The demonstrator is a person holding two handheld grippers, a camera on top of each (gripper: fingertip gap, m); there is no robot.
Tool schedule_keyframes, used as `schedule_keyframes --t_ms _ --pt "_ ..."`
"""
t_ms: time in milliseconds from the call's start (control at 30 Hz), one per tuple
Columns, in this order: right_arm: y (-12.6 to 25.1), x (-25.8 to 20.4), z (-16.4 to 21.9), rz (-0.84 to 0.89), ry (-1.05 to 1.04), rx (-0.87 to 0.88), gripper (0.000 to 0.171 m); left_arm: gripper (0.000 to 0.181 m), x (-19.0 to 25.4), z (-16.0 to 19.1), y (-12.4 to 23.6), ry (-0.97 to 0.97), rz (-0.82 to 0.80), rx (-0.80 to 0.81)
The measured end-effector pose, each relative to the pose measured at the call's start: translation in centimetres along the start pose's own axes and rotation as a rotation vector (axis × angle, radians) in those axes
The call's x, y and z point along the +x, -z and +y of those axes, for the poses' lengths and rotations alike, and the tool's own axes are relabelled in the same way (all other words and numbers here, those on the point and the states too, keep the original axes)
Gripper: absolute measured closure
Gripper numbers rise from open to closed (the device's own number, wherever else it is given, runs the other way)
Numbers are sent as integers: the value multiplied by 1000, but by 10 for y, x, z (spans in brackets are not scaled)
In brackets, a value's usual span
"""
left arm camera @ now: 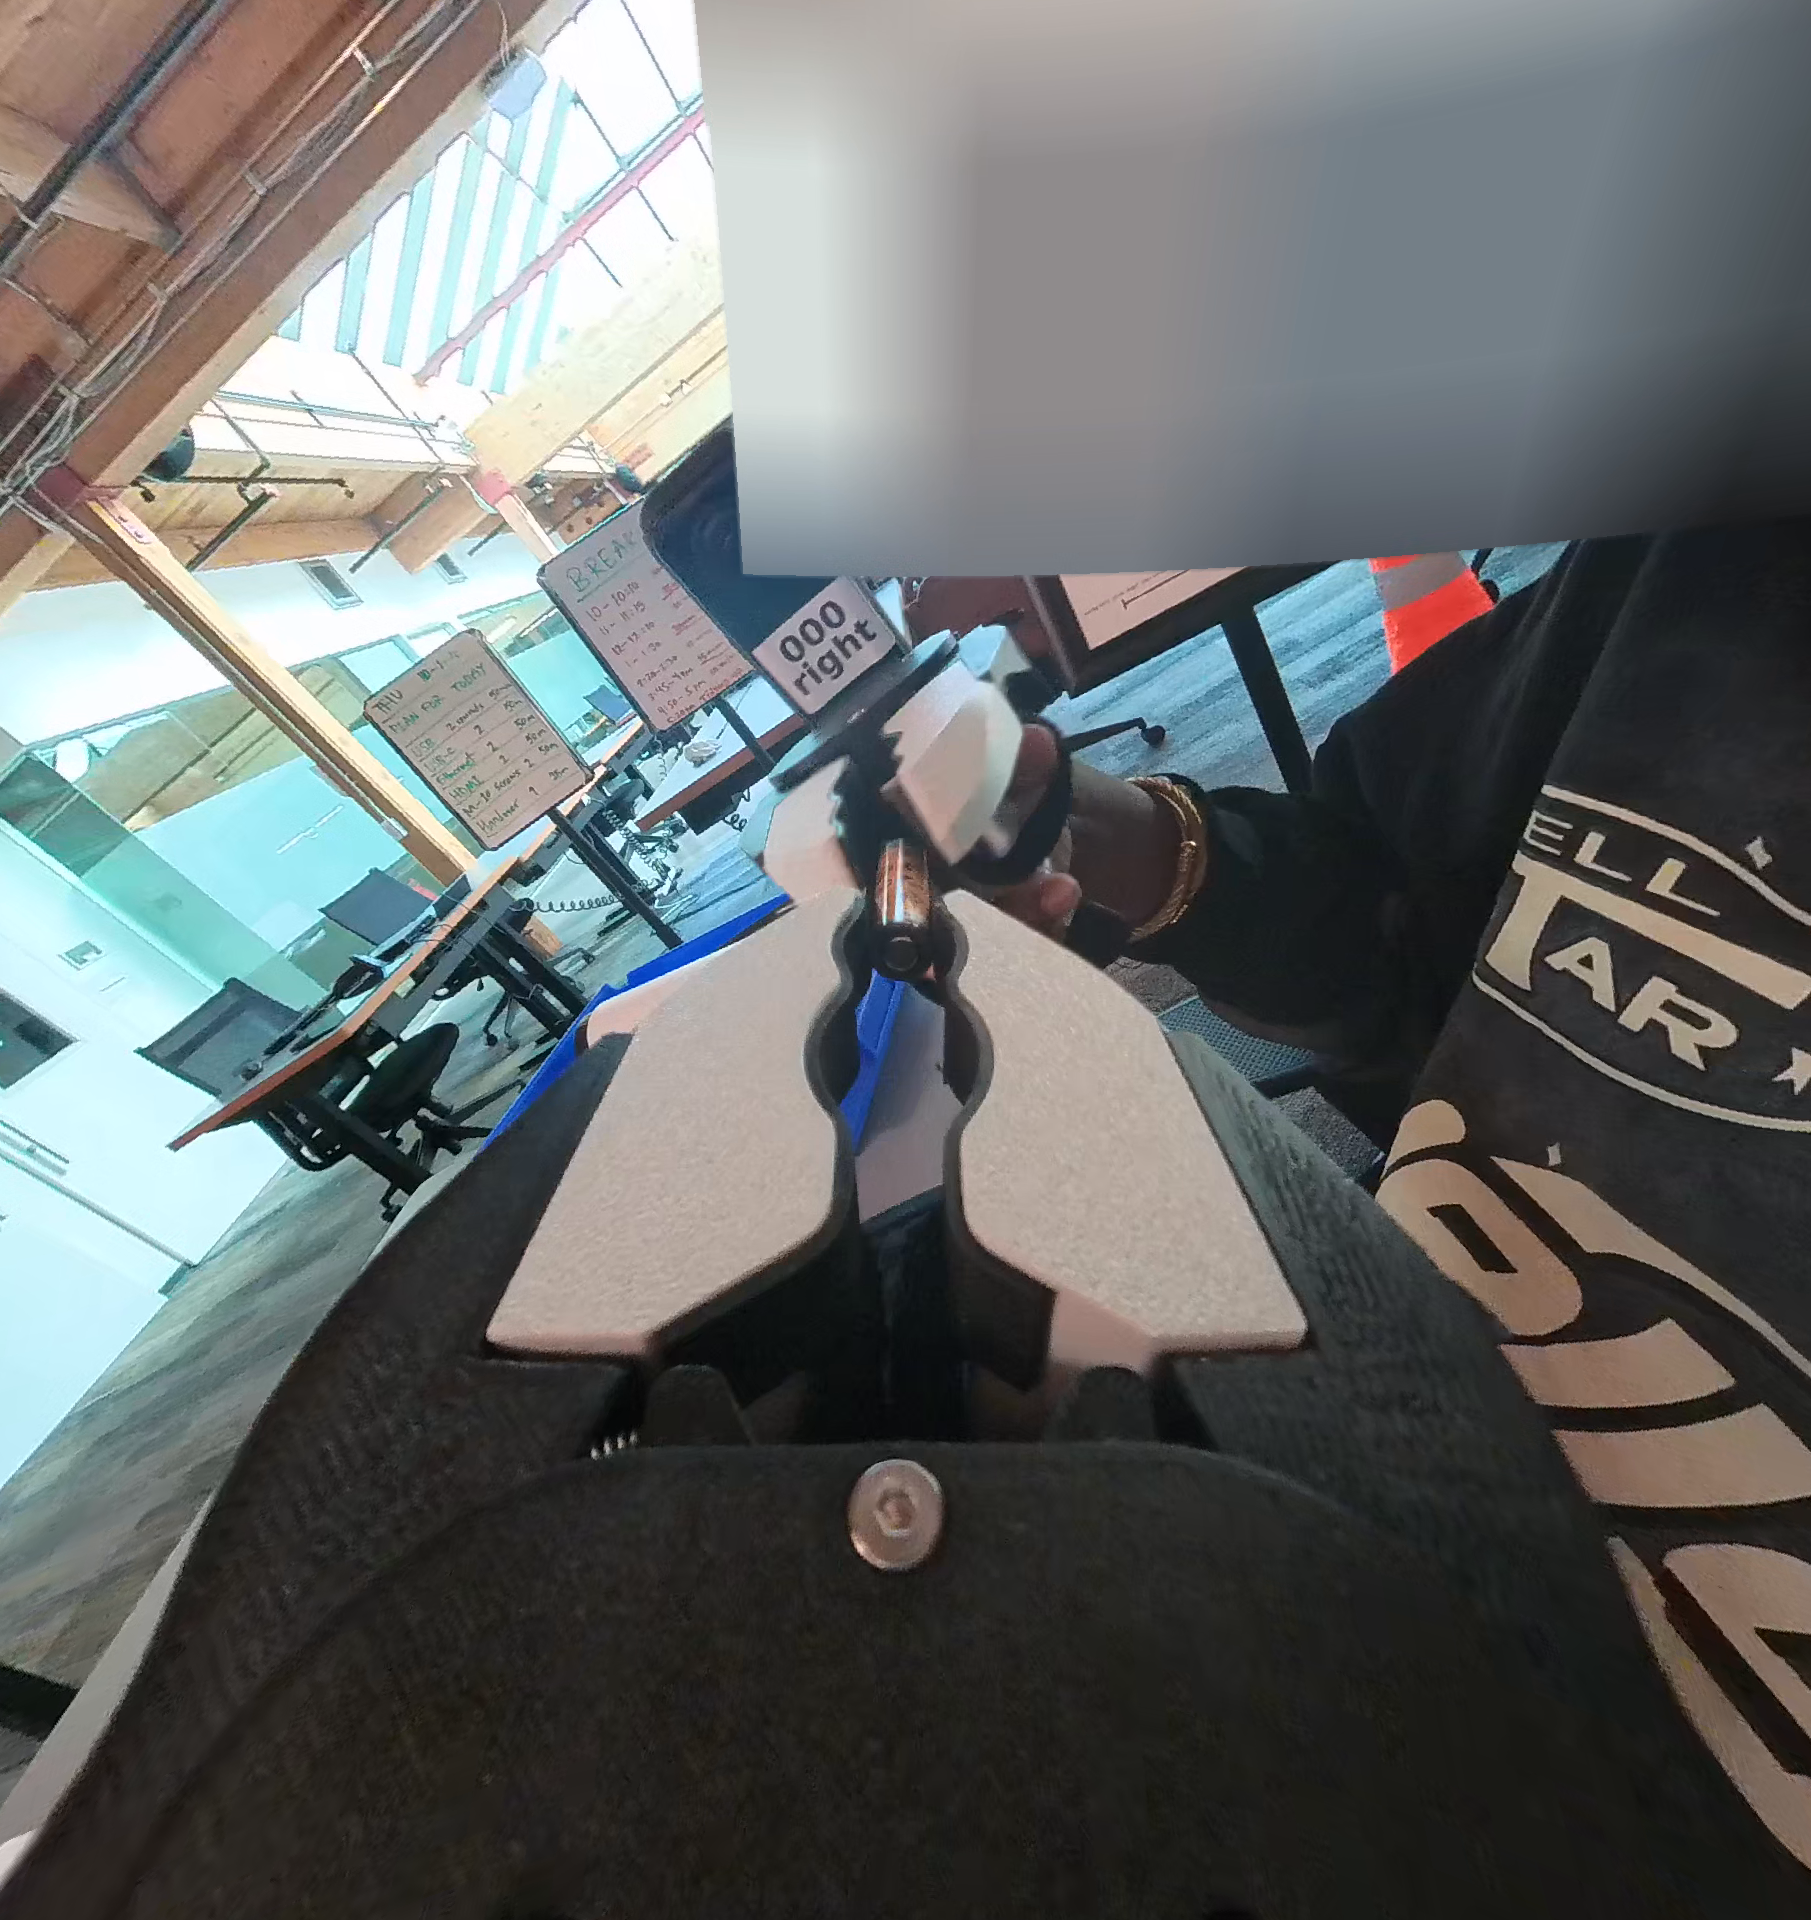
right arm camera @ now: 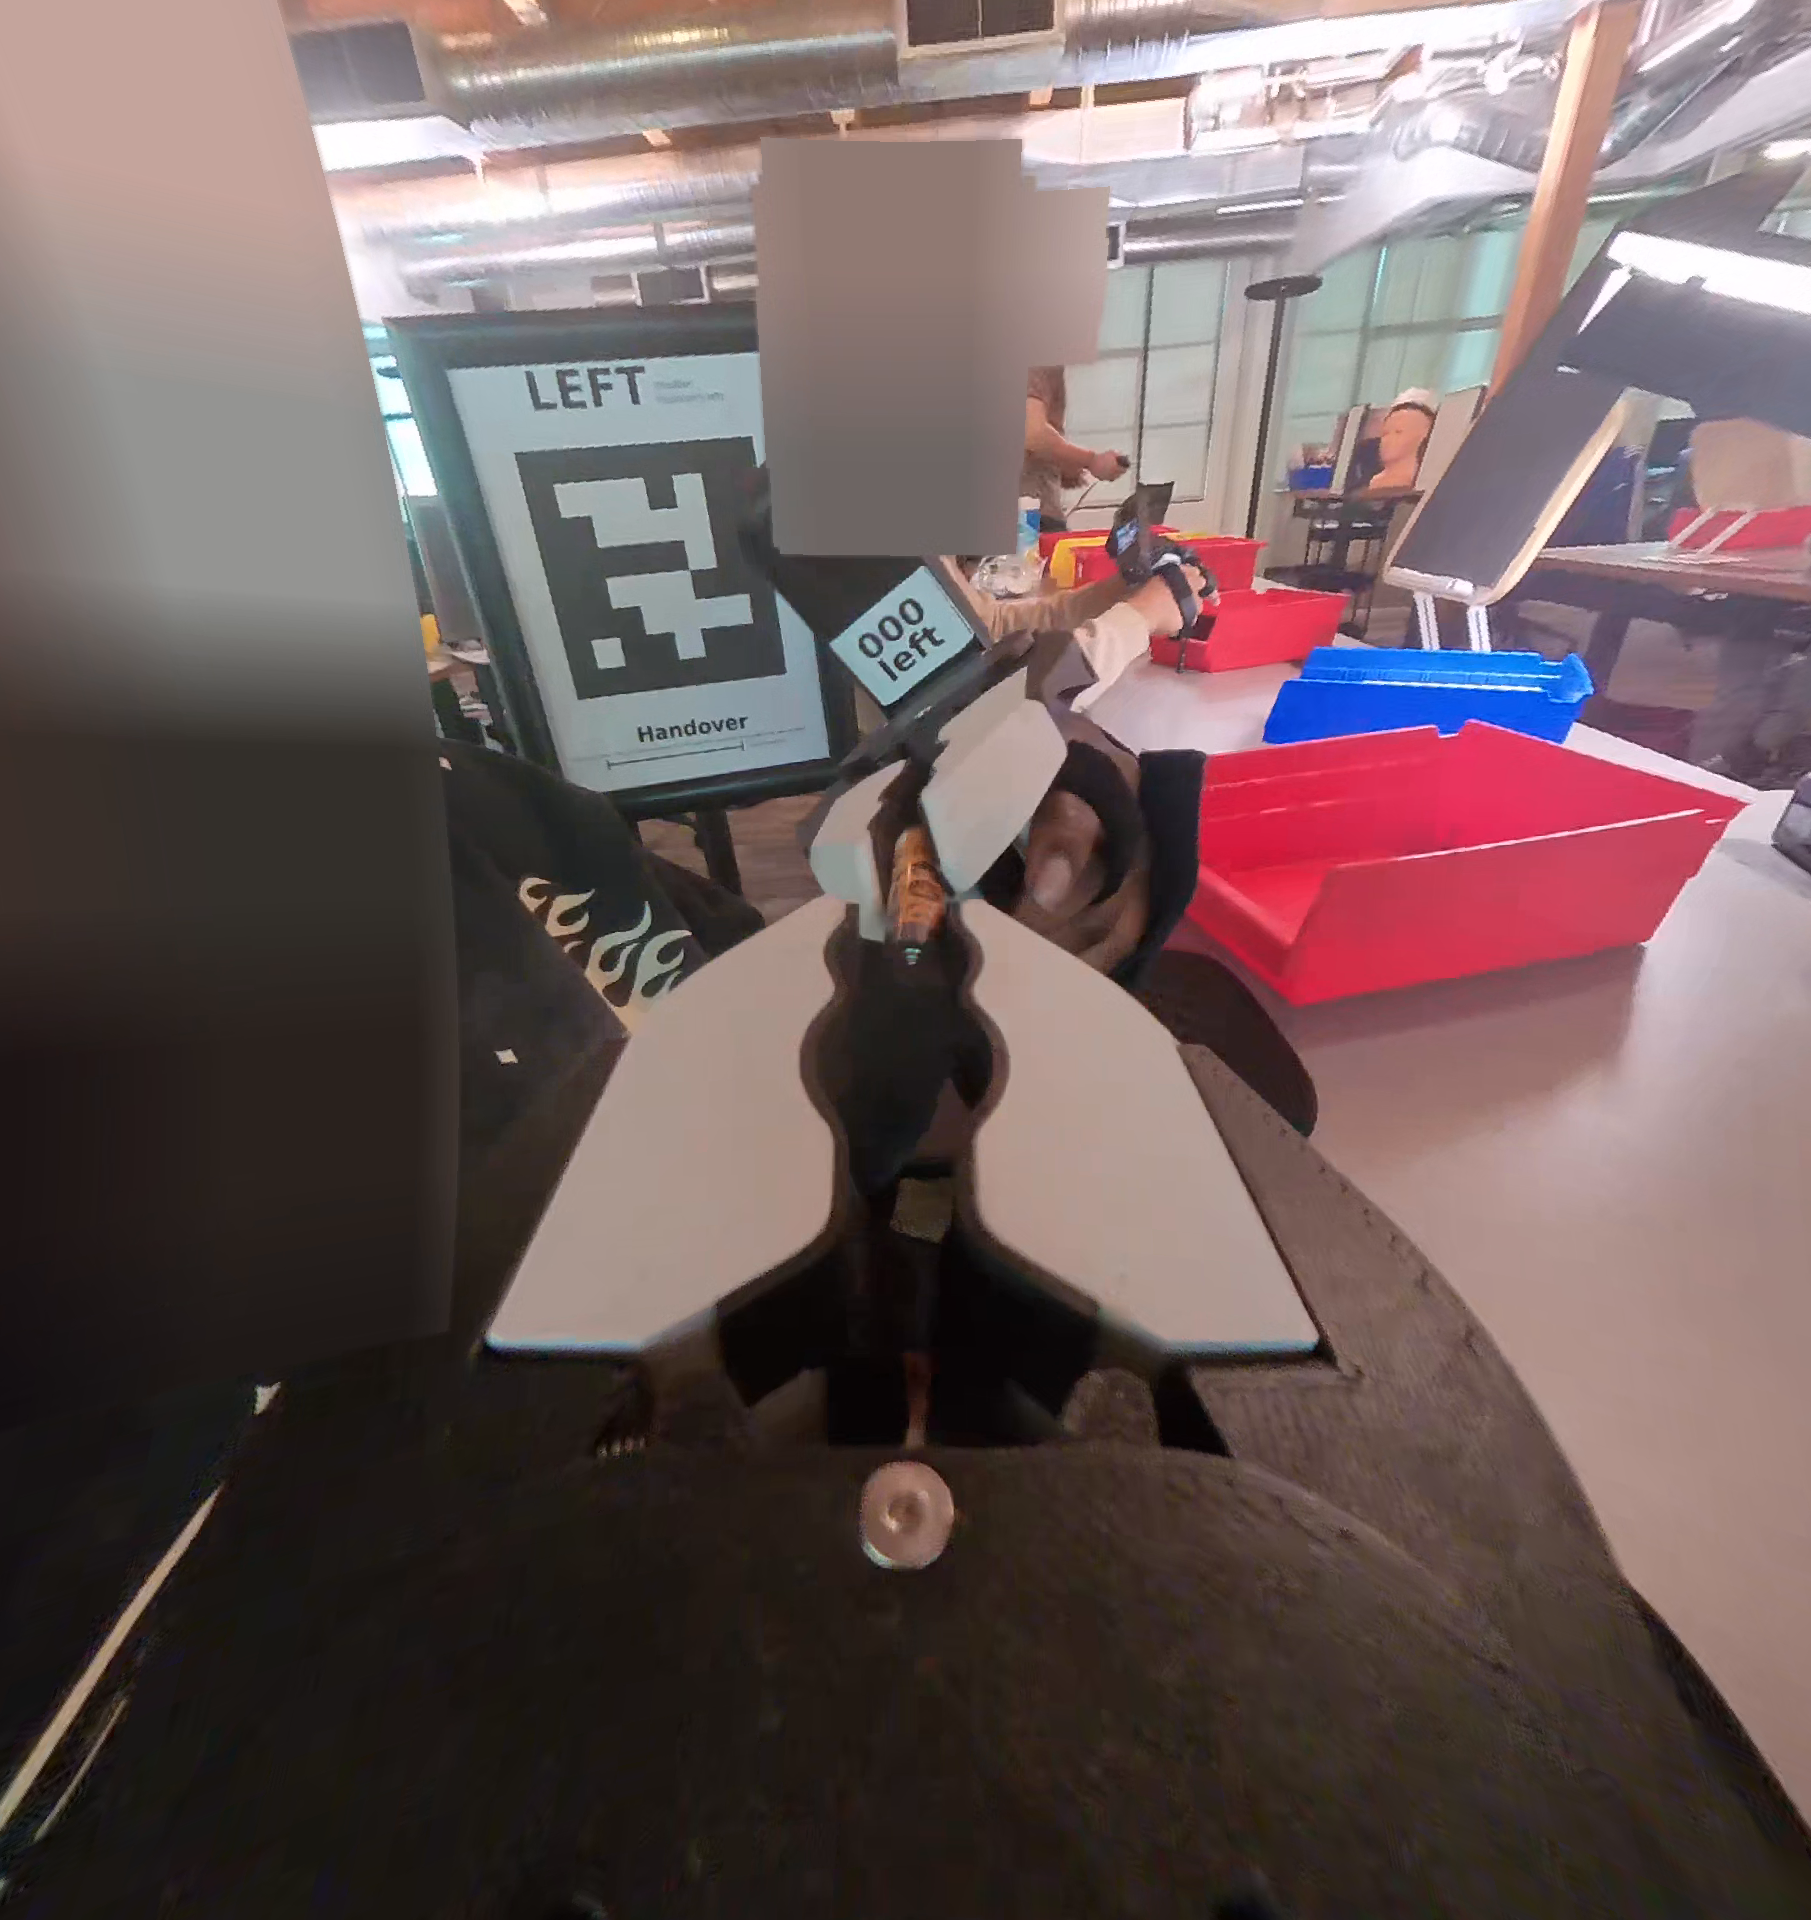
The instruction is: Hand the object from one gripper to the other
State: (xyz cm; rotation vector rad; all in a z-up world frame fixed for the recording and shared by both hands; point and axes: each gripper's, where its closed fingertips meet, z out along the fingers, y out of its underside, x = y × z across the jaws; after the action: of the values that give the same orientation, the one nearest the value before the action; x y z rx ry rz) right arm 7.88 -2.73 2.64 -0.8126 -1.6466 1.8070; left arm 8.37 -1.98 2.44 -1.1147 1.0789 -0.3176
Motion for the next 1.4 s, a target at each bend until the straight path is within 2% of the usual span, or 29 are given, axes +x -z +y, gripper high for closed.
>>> schedule_keyframes --t_ms 67,167,333,467,633,800,967,1033,1133,1267,1333,1400 --pt "1 2 2 15 22 -12 160 171 1 0 -1 10 5 -3" --pt "1 2 0 40 160 -12 160 170 2 -1 -1 79 15 9" --pt "5 0 -10 175 633 21 160 161 2 -4 1 210 55 34" --pt "5 -2 -9 263 894 -30 160 161 3 -5 0 280 77 46" --pt "0 0 -1 291 1018 -82 160 163 3 -7 1 325 92 58" --pt "-2 0 0 301 1058 -87 160 170 2 -7 2 315 89 59" --pt "-2 2 -5 305 921 -34 158 171 0 -10 4 215 52 79" --pt "-1 1 -4 242 747 -13 144 171 -1 -11 5 155 32 76" --pt "-1 -7 0 74 374 1 135 171 -2 -9 4 43 -4 55" --pt "-3 -7 2 -34 33 6 139 171 2 -6 2 -31 -3 35" --pt "-4 -8 6 -70 -33 -19 144 170 3 -5 1 -33 1 32" --pt "-4 -4 5 -58 -49 -2 157 171 5 -7 1 -28 15 41"
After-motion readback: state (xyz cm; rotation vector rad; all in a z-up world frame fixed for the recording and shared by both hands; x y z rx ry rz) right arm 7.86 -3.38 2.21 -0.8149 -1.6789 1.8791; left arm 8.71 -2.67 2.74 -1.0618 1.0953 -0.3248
